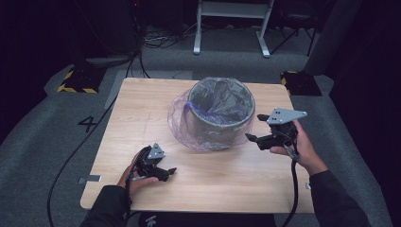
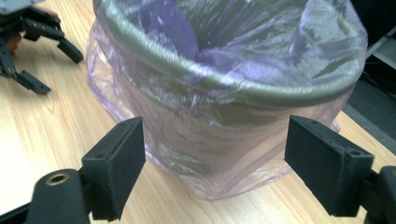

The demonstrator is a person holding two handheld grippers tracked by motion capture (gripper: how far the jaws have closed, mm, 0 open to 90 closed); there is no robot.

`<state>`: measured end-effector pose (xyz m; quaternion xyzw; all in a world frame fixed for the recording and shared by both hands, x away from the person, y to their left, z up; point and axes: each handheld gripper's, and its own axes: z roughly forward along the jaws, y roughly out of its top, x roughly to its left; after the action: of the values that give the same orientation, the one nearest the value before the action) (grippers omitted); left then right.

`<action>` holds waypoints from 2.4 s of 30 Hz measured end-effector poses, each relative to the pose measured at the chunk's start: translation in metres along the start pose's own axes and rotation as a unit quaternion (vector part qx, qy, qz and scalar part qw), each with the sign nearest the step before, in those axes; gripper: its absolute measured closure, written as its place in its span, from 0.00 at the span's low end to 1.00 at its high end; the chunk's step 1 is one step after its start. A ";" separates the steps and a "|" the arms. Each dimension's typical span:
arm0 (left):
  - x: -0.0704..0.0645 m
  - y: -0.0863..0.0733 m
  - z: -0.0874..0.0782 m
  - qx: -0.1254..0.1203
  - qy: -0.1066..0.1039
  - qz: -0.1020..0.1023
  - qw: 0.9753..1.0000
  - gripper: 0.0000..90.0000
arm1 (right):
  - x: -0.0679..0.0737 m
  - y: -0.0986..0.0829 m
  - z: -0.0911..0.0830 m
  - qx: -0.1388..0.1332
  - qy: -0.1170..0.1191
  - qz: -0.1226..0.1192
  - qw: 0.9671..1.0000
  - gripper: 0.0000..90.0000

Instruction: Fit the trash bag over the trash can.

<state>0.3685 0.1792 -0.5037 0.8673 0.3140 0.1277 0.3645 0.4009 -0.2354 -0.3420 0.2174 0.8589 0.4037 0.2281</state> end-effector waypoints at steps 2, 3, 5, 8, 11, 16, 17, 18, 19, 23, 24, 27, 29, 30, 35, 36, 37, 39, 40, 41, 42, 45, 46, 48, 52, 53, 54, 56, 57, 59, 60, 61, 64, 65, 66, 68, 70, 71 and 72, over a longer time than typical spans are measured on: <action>0.000 0.000 0.000 0.000 0.000 0.000 1.000 0.16 | 0.001 -0.002 0.001 0.003 0.001 -0.001 1.000 0.23; 0.000 0.000 0.000 0.000 0.000 -0.001 1.000 0.16 | 0.001 -0.003 0.001 0.005 0.002 0.000 1.000 0.23; 0.000 0.000 0.000 0.000 0.000 0.000 1.000 0.16 | 0.002 -0.004 0.001 0.007 0.001 -0.001 1.000 0.23; 0.000 0.000 0.000 0.000 0.000 0.000 1.000 0.16 | 0.002 -0.006 0.002 0.011 0.002 -0.001 1.000 0.23; 0.000 0.000 0.000 -0.001 0.000 -0.001 1.000 0.16 | 0.004 -0.009 0.003 0.020 0.003 -0.006 1.000 0.23; 0.000 0.000 0.000 0.000 0.000 -0.001 1.000 0.16 | 0.005 -0.013 0.006 0.028 0.006 -0.006 1.000 0.23; 0.000 0.000 0.000 0.000 0.000 0.000 1.000 0.16 | 0.006 -0.014 0.006 0.030 0.006 -0.005 1.000 0.23; 0.000 0.000 0.000 0.000 0.000 -0.001 1.000 0.16 | 0.006 -0.015 0.007 0.031 0.006 -0.004 0.999 0.23; 0.000 0.000 0.000 -0.001 0.000 -0.001 1.000 0.16 | 0.006 -0.016 0.007 0.034 0.006 -0.006 0.999 0.23; 0.000 0.000 0.000 0.000 0.000 -0.001 1.000 0.16 | 0.007 -0.019 0.008 0.044 0.003 -0.007 0.999 0.23; 0.000 0.000 0.000 0.000 0.000 0.000 1.000 0.16 | 0.007 -0.020 0.008 0.045 0.003 -0.008 0.999 0.23; 0.000 0.000 0.000 -0.001 0.000 -0.001 1.000 0.16 | 0.008 -0.023 0.009 0.052 0.003 -0.008 0.999 0.23; 0.000 0.000 0.000 0.000 0.000 -0.001 1.000 0.16 | 0.008 -0.025 0.010 0.055 0.005 -0.004 0.998 0.23; 0.000 0.000 0.000 0.000 0.000 -0.001 1.000 0.16 | 0.008 -0.027 0.010 0.056 0.006 -0.006 0.998 0.23; 0.000 0.000 0.000 0.000 0.000 -0.001 1.000 0.16 | 0.008 -0.032 0.010 0.065 0.004 -0.005 0.998 0.23; 0.000 0.000 0.000 0.000 0.000 -0.001 1.000 0.16 | 0.008 -0.033 0.010 0.067 0.004 -0.004 0.998 0.23; 0.000 0.000 0.000 0.000 0.000 -0.001 1.000 0.16 | 0.008 -0.034 0.011 0.068 0.005 -0.004 0.998 0.23; 0.000 0.000 0.000 -0.001 0.001 -0.001 1.000 0.16 | 0.009 -0.036 0.012 0.071 0.004 -0.004 0.997 0.23; 0.000 0.000 0.000 -0.001 0.001 -0.001 1.000 0.16 | 0.009 -0.037 0.012 0.073 0.004 -0.003 0.997 0.23; 0.000 0.000 0.000 0.000 0.000 -0.001 1.000 0.16 | 0.009 -0.038 0.013 0.076 0.005 -0.003 0.997 0.23; 0.000 0.000 0.000 0.000 0.000 -0.001 1.000 0.16 | 0.009 -0.039 0.013 0.077 0.004 -0.002 0.997 0.23; 0.000 0.000 0.000 0.000 0.000 -0.001 1.000 0.16 | 0.010 -0.043 0.015 0.083 0.005 -0.001 0.996 0.23; 0.000 0.000 0.000 0.000 0.000 -0.001 1.000 0.16 | 0.010 -0.044 0.016 0.086 0.003 -0.001 0.996 0.23; 0.000 0.000 0.000 -0.001 0.001 -0.001 1.000 0.16 | 0.010 -0.047 0.017 0.094 0.001 -0.001 0.996 0.23; 0.000 0.000 0.000 0.000 0.000 0.000 1.000 0.16 | 0.010 -0.053 0.020 0.104 0.001 0.000 0.995 0.24; 0.000 0.000 0.000 0.000 0.001 -0.001 1.000 0.16 | 0.011 -0.055 0.021 0.107 0.001 0.002 0.994 0.24; 0.000 0.000 0.000 -0.001 0.000 0.000 1.000 0.16 | 0.011 -0.056 0.022 0.111 -0.001 0.003 0.994 0.24; 0.000 0.000 0.000 0.000 0.000 0.000 1.000 0.16 | 0.011 -0.060 0.023 0.115 0.000 0.002 0.993 0.24; 0.000 0.000 0.000 -0.001 0.001 -0.001 1.000 0.16 | 0.012 -0.061 0.024 0.117 -0.001 0.004 0.993 0.24; 0.000 0.000 0.000 0.000 0.000 0.000 1.000 0.16 | 0.012 -0.065 0.025 0.121 0.001 0.004 0.993 0.24; 0.000 0.000 0.000 0.000 0.000 0.000 1.000 0.16 | 0.012 -0.066 0.025 0.123 0.001 0.005 0.992 0.24; 0.000 0.000 0.000 0.000 0.001 0.000 1.000 0.16 | 0.013 -0.068 0.026 0.124 0.002 0.006 0.992 0.24; 0.000 0.000 0.000 0.000 0.001 0.000 1.000 0.16 | 0.013 -0.072 0.026 0.127 0.002 0.006 0.992 0.24; 0.000 0.000 0.000 -0.001 0.001 0.000 1.000 0.16 | 0.014 -0.073 0.027 0.129 0.001 0.008 0.992 0.24; 0.000 0.000 0.000 0.000 0.001 0.000 1.000 0.16 | 0.014 -0.074 0.027 0.128 0.004 0.011 0.992 0.24; 0.000 0.000 0.000 0.000 0.001 -0.001 1.000 0.16 | 0.014 -0.078 0.027 0.129 0.004 0.013 0.992 0.24; 0.000 0.000 0.000 0.000 0.001 -0.001 1.000 0.16 | 0.014 -0.080 0.027 0.130 0.005 0.015 0.991 0.24; 0.000 0.000 0.000 -0.001 0.001 -0.001 1.000 0.16 | 0.015 -0.082 0.027 0.131 0.005 0.015 0.991 0.24; 0.000 0.000 0.000 -0.001 0.001 -0.001 1.000 0.16 | 0.015 -0.083 0.026 0.132 0.006 0.018 0.991 0.24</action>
<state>0.3684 0.1790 -0.5039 0.8667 0.3148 0.1285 0.3651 0.3881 -0.2595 -0.4261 0.2590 0.9017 0.2925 0.1851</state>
